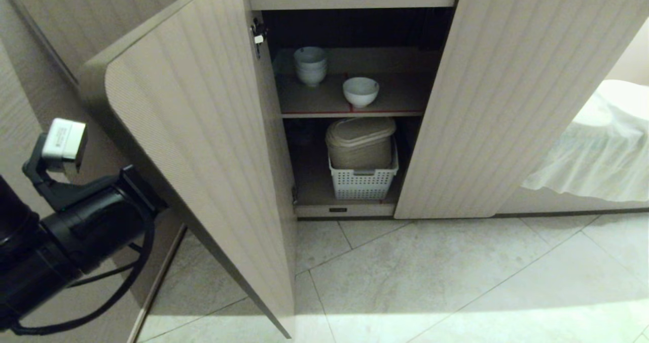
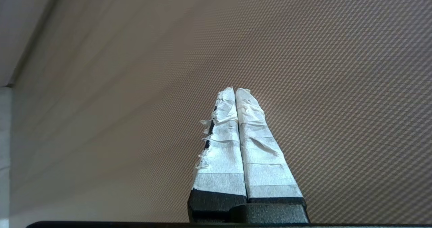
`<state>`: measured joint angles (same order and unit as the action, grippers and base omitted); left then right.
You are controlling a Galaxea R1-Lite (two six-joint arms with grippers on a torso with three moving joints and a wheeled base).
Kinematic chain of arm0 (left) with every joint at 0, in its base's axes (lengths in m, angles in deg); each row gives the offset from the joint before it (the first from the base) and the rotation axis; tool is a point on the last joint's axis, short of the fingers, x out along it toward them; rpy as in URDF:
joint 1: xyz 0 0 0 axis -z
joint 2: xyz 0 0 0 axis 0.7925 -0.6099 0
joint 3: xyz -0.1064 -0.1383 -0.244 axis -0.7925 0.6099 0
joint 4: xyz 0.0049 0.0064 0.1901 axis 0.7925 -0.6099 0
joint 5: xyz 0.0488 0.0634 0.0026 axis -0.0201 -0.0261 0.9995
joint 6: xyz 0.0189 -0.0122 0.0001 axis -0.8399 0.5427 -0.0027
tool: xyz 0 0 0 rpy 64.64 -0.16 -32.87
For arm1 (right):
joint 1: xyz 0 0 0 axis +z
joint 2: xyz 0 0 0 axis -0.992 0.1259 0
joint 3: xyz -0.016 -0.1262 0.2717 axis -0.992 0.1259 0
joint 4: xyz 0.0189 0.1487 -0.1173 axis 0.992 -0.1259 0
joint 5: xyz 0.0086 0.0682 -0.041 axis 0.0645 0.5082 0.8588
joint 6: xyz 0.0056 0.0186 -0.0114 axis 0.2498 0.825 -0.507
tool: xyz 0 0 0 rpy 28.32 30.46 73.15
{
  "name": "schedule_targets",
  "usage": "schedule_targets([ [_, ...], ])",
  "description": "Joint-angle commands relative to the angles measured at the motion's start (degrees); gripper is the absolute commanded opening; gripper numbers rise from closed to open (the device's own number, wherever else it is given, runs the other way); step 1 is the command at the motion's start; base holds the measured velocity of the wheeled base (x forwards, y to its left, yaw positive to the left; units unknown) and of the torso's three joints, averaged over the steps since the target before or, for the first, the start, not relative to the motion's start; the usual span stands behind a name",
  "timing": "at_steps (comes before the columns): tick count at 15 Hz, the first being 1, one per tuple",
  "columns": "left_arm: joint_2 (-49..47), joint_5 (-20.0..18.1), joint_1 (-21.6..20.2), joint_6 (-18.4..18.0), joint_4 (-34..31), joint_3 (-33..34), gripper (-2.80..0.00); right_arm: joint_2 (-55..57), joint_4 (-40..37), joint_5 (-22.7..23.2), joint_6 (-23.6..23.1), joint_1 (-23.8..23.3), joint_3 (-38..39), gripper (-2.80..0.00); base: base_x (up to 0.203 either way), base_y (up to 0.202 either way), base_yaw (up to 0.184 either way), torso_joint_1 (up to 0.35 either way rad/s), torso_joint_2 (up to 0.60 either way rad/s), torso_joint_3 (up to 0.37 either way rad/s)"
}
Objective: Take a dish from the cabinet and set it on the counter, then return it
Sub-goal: Close the cabinet door
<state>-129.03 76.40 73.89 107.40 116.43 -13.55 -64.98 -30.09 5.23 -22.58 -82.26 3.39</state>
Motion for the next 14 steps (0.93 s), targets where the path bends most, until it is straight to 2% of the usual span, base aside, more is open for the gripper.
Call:
schedule_targets([
  [1,-1.3,-0.1,1.4,0.3,1.4,0.0,-2.8,0.1,0.0,0.0,0.1,0.0,0.0,-2.8,0.0,0.0,0.0,0.0,0.0,0.0],
  [8,-3.3,-0.1,5.5,1.4,5.0,0.0,-2.8,0.1,0.0,0.0,0.1,0.0,0.0,-2.8,0.0,0.0,0.0,0.0,0.0,0.0],
  [14,-6.8,0.0,6.0,1.4,8.9,0.0,-2.8,0.1,0.0,0.0,0.1,0.0,0.0,-2.8,0.0,0.0,0.0,0.0,0.0,0.0],
])
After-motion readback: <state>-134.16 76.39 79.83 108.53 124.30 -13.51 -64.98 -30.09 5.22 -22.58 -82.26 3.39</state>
